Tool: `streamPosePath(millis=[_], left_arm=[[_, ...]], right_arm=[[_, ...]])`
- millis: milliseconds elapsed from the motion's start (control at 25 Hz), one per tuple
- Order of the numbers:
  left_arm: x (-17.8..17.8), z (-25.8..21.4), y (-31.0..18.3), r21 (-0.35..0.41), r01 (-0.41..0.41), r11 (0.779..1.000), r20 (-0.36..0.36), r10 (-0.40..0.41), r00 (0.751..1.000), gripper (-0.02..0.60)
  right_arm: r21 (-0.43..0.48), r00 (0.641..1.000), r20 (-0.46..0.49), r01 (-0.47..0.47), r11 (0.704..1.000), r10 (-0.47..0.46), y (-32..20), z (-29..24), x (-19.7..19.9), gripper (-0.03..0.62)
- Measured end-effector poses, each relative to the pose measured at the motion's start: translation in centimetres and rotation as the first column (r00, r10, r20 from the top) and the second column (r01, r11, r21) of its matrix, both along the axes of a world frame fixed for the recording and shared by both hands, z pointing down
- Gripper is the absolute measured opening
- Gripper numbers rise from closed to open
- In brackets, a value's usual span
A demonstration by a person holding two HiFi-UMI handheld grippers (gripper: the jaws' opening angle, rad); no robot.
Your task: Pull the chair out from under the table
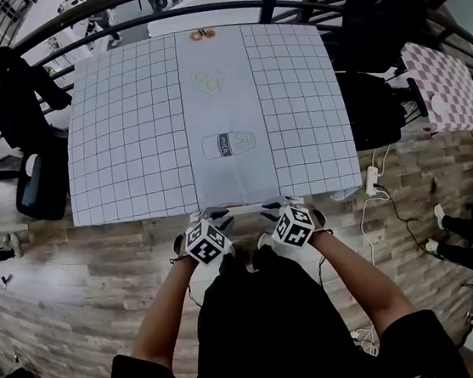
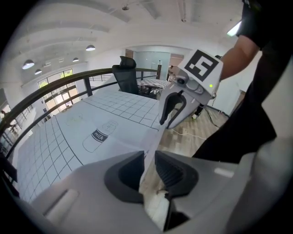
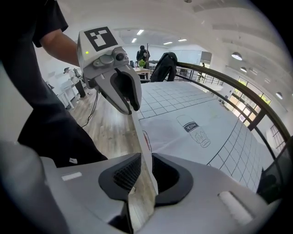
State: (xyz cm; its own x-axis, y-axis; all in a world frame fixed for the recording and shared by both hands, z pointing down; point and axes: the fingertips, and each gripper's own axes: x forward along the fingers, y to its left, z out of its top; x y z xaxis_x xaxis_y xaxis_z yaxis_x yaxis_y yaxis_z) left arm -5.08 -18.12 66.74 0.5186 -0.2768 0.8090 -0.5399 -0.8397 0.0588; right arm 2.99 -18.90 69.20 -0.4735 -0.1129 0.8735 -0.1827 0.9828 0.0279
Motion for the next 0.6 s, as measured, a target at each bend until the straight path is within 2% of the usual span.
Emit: streamPosePath(millis=[120,280,400,480,600], left_arm=[[-0.1,0.5,-0.1,-0.016,0.0,1.0,0.009,0.0,1.0,0.104],[-0.4,1.6,0.0,-0.053,-0.039,0.998,0.045,0.041,0.998,0.166],[-0.5,2.4,0.2,-0.065,-0.071,0.995,0.071,0.075,0.995,0.175],[-0.4,3.2,0.4,-0.072,-0.122,0.99,0.103,0.129,0.986,0.179],[-0.1,4.2,1.3,-0.1,-0.222,0.97,0.145,0.235,0.961,0.186]], right_arm=[[-0.017,1.0,-0.014,0.015,1.0,-0.016,0.0,0.7,0.1,0.094],[-0.006,0.995,-0.069,0.066,0.998,-0.066,-0.2,1.5,0.3,0.117],[-0.005,0.993,-0.082,0.087,0.996,-0.087,-0.3,2.0,0.1,0.115],[-0.006,0.989,-0.099,0.11,0.994,-0.11,-0.3,2.6,0.0,0.115],[-0.007,0.978,-0.142,0.153,0.988,-0.152,-0.1,3.8,0.1,0.115]])
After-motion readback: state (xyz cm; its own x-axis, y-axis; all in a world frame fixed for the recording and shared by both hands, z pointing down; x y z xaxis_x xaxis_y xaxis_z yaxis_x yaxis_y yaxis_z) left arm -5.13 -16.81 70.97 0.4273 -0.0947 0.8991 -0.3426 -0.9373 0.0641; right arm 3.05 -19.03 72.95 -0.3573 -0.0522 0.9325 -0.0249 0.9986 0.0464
